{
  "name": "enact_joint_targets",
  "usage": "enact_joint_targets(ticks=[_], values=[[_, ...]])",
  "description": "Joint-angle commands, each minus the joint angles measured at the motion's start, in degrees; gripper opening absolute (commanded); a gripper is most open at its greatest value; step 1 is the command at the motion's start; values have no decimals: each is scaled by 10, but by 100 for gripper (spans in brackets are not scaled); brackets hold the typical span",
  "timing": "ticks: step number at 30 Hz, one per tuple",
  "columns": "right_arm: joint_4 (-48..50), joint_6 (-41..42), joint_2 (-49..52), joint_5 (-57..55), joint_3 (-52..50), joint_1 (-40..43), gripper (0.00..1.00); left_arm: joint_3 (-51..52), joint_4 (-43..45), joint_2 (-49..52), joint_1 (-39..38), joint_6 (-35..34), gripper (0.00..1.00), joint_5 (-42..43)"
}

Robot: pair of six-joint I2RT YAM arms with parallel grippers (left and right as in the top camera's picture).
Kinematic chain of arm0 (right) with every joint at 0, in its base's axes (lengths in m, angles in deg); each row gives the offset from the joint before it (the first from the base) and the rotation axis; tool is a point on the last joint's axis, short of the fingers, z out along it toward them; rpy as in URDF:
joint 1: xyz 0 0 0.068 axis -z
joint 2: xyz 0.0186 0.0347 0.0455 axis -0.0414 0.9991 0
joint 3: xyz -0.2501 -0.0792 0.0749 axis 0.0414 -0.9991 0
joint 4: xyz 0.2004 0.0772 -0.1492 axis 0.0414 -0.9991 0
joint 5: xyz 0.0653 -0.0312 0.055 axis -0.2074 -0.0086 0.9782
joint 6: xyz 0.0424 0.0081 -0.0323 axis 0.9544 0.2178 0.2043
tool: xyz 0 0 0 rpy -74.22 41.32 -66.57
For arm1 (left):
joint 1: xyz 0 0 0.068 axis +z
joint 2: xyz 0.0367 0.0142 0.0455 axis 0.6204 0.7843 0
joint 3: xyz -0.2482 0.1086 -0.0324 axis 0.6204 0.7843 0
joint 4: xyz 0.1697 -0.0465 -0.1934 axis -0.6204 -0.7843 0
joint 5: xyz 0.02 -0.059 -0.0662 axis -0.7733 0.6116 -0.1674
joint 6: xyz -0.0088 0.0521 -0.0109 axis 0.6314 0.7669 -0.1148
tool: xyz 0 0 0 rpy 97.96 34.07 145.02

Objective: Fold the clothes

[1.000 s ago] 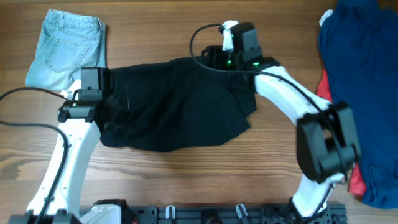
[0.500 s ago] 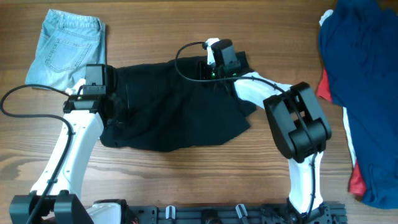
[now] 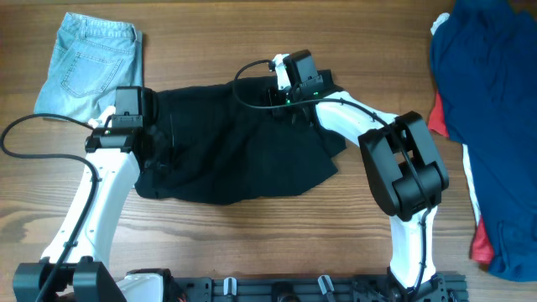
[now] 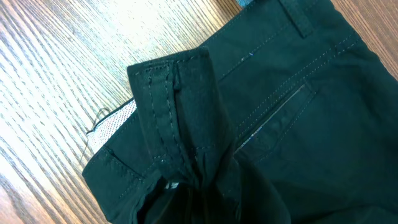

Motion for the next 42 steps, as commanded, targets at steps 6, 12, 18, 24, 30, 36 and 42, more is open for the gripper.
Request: enact_joint_targets(ticks=[6, 12, 18, 24, 30, 36, 42], values=[[-54, -48, 24, 0, -5, -2, 23, -4, 3, 8, -3, 5, 4, 4], [-109, -46, 14, 0, 31, -2, 4, -4, 6, 8, -3, 5, 4, -8], [-311, -27, -42, -20, 189, 9, 4, -4, 18, -20, -2, 7, 4, -19], [-472, 38, -113, -26, 231, 31, 4, -4, 34, -89, -3, 48, 4, -19], [-546, 84, -183, -35, 231, 47, 4, -4, 43, -136, -3, 52, 4, -19], [-538, 91, -205, -92, 228, 80, 4, -4, 115, -151, -3, 52, 4, -19], [-477, 88, -180, -95, 211, 109, 4, -4, 202, -136, -3, 52, 4, -19]])
